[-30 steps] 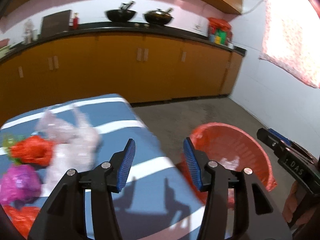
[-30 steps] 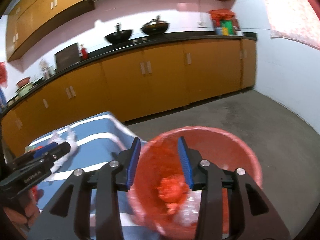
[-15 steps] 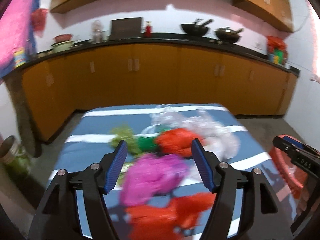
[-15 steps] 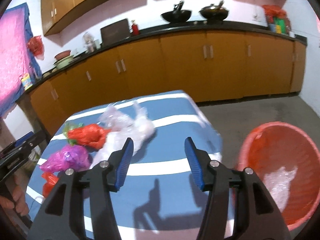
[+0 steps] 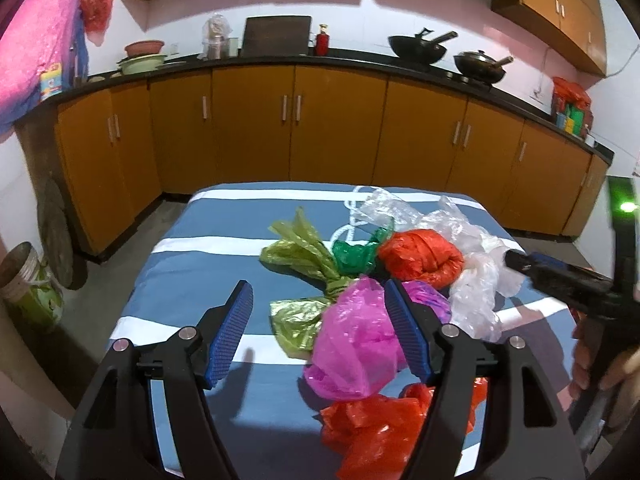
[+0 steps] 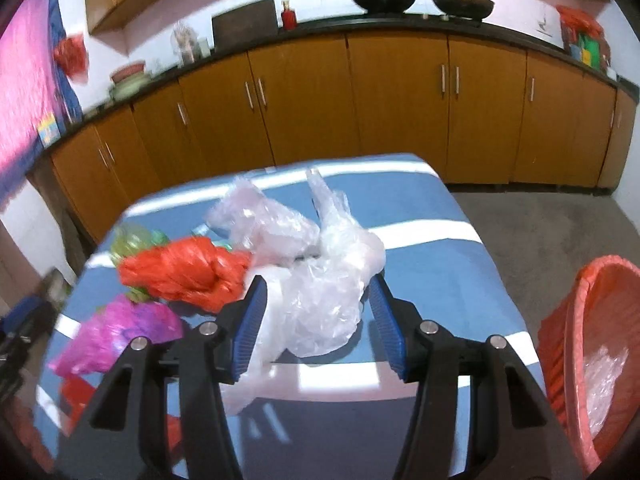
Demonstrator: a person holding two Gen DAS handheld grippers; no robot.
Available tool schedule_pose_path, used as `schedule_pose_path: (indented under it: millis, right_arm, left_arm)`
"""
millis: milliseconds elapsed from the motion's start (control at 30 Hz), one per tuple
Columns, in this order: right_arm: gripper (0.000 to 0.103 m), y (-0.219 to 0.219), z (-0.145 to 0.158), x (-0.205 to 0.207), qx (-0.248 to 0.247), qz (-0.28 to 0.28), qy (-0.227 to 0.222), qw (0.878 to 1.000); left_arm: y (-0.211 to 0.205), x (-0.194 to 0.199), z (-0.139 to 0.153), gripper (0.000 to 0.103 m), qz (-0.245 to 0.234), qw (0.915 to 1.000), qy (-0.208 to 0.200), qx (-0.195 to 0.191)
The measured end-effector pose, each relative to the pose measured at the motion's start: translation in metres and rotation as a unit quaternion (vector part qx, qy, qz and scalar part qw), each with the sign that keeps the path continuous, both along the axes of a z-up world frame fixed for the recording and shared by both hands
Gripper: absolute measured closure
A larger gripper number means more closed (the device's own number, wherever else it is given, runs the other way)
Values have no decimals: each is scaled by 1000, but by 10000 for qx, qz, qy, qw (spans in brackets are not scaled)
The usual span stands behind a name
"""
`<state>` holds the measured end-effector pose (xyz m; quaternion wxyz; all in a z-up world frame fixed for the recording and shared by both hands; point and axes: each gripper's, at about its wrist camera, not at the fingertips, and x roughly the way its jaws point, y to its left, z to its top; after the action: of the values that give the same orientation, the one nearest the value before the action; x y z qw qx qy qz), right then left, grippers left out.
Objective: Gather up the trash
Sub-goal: 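Close the right tool on a clear plastic bag while the left tool grasps a pink bag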
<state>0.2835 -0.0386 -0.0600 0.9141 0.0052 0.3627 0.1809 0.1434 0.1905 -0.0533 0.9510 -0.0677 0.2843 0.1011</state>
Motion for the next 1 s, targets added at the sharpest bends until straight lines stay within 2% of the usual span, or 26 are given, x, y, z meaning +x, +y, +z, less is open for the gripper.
schedule_pose_path:
  millis: [33, 67, 100, 167, 500, 567, 667, 700, 800, 900, 1000]
  right_arm:
    - [63, 1, -6, 4, -97, -29, 108, 9999]
    - [81, 0, -10, 5, -116, -25, 193, 9997]
    - [89, -1, -13, 6, -129, -31, 241, 9996]
    - [93, -7, -14, 3, -133, -56, 194, 9997]
    - [96, -47, 0, -17, 154, -281, 16, 9995]
    - [96, -49, 1, -20, 165, -272, 20, 9995]
    - [96, -51, 4, -21, 173, -242, 2, 9996]
    - [96, -51, 5, -21, 176, -238, -7, 9996]
    - [96, -54, 9, -24, 204, -238, -44, 9995]
    - [96, -57, 12, -27, 226, -247, -87, 9994]
    - [96, -61, 17, -30, 260, -261, -138, 9992]
  left_arm:
    - [-2, 2, -1, 34, -63, 10000, 30, -3]
    - [-3, 4, -3, 34, -100, 9999, 50, -2]
    - [-6, 6, -4, 34, -177, 9998, 86, 12]
    - [-9, 10, -7, 34, -260, 9996, 139, 39]
    - [-12, 24, -24, 37, -505, 9964, 671, -71]
    - [-13, 27, -30, 43, -612, 9943, 861, -126]
    - [-14, 27, -34, 57, -674, 9936, 893, -170]
    - [-14, 27, -34, 69, -674, 9935, 903, -165]
    - [-15, 28, -35, 86, -741, 9929, 922, -121]
    - [-18, 25, -34, 94, -780, 9930, 883, 41]
    - [-18, 21, -27, 96, -774, 9942, 752, 12]
